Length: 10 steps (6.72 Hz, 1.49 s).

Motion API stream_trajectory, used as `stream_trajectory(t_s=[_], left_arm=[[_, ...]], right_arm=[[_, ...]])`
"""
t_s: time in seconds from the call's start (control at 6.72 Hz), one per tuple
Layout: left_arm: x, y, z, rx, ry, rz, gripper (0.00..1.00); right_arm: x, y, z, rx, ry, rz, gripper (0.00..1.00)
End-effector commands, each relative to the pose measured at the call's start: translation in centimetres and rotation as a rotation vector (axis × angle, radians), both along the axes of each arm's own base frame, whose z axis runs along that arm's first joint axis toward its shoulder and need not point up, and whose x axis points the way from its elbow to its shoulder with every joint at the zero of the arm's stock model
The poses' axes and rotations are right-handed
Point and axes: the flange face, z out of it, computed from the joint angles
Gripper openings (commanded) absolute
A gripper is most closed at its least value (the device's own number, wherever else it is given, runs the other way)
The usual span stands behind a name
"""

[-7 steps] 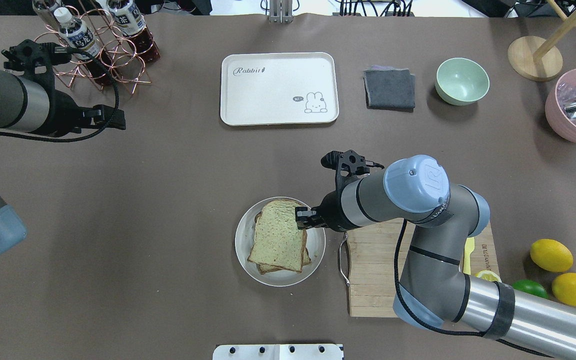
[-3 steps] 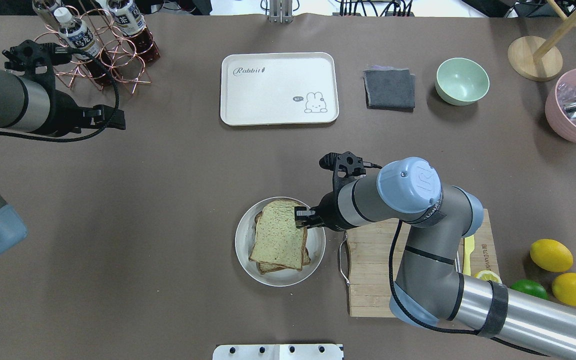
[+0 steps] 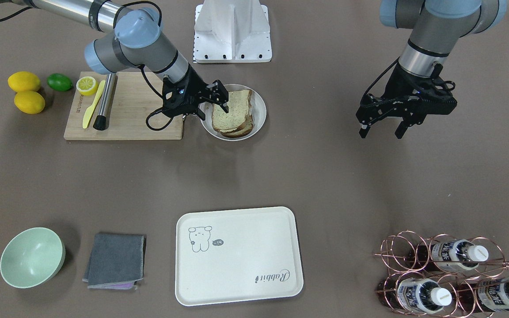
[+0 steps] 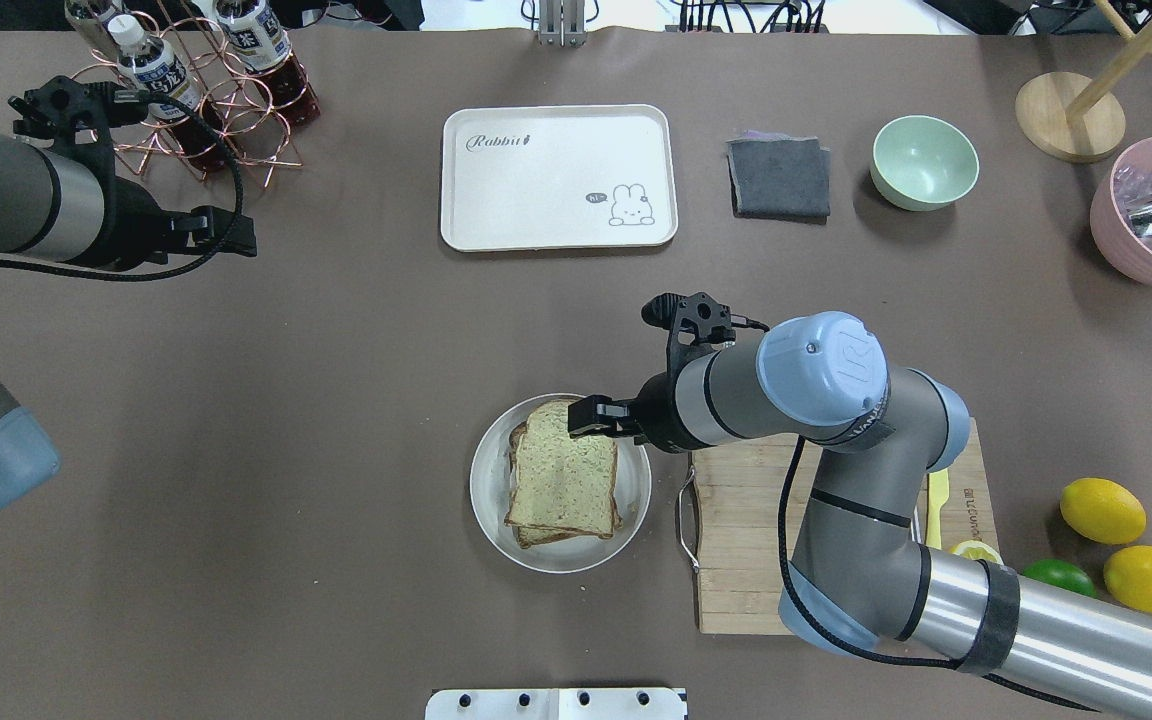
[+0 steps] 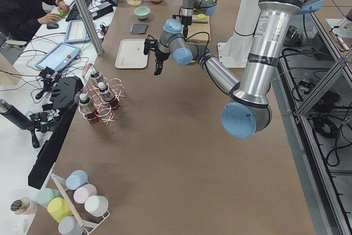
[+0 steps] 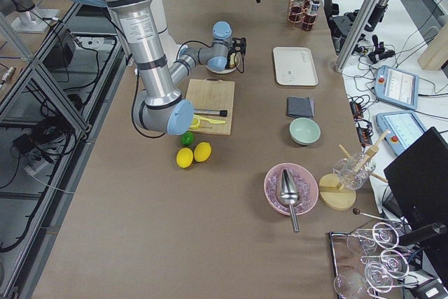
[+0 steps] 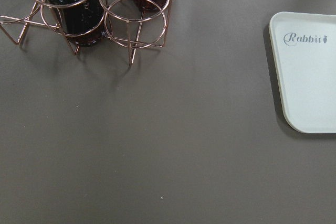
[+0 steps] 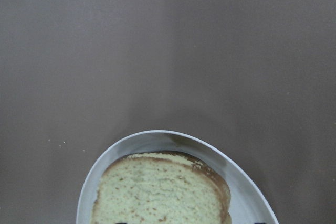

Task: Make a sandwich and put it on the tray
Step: 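Release the bread and withdraw the right arm while the left gripper reaches the plate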

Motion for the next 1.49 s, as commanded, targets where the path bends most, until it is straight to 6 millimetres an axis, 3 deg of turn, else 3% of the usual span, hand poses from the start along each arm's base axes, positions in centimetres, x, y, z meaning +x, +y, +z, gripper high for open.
stream_trajectory(t_s=[0.0, 0.15, 0.3, 0.45, 0.59, 0.74, 0.89, 1.04, 1.34], left_arm=[[2.4, 0.7, -2.7, -0.028, 0.062, -0.008, 0.98], [5.5, 2.4, -4.7, -0.055, 0.106, -0.024, 0.98], [11.0, 6.0, -6.9, -0.070, 0.140, -0.025, 0.98], [15.2, 9.2, -8.5, -0.057, 0.155, -0.030, 0.98], [17.9, 11.6, -8.4, -0.040, 0.143, -0.010, 0.98], [20.9, 13.7, -7.4, -0.033, 0.140, 0.009, 0.97], [22.5, 14.3, -6.5, -0.016, 0.176, 0.014, 0.95], [24.1, 13.8, -4.7, -0.013, 0.177, 0.015, 0.87], [24.9, 13.8, -3.3, -0.005, 0.183, 0.021, 0.64]], right_arm=[[4.4, -1.5, -2.7, -0.041, 0.037, 0.040, 0.99], [6.9, -2.6, -3.4, -0.073, 0.097, 0.066, 0.99], [10.3, -5.5, -2.0, -0.120, 0.152, 0.105, 0.99], [13.6, -8.2, 0.5, -0.103, 0.230, 0.092, 0.99], [16.7, -10.1, 4.5, -0.049, 0.329, 0.074, 0.99], [21.1, -12.5, 8.8, -0.006, 0.439, 0.028, 0.99], [24.4, -13.5, 11.0, 0.000, 0.481, 0.006, 1.00], [27.1, -13.9, 13.0, -0.004, 0.479, -0.019, 1.00], [33.1, -13.6, 17.9, 0.021, 0.479, -0.077, 1.00]])
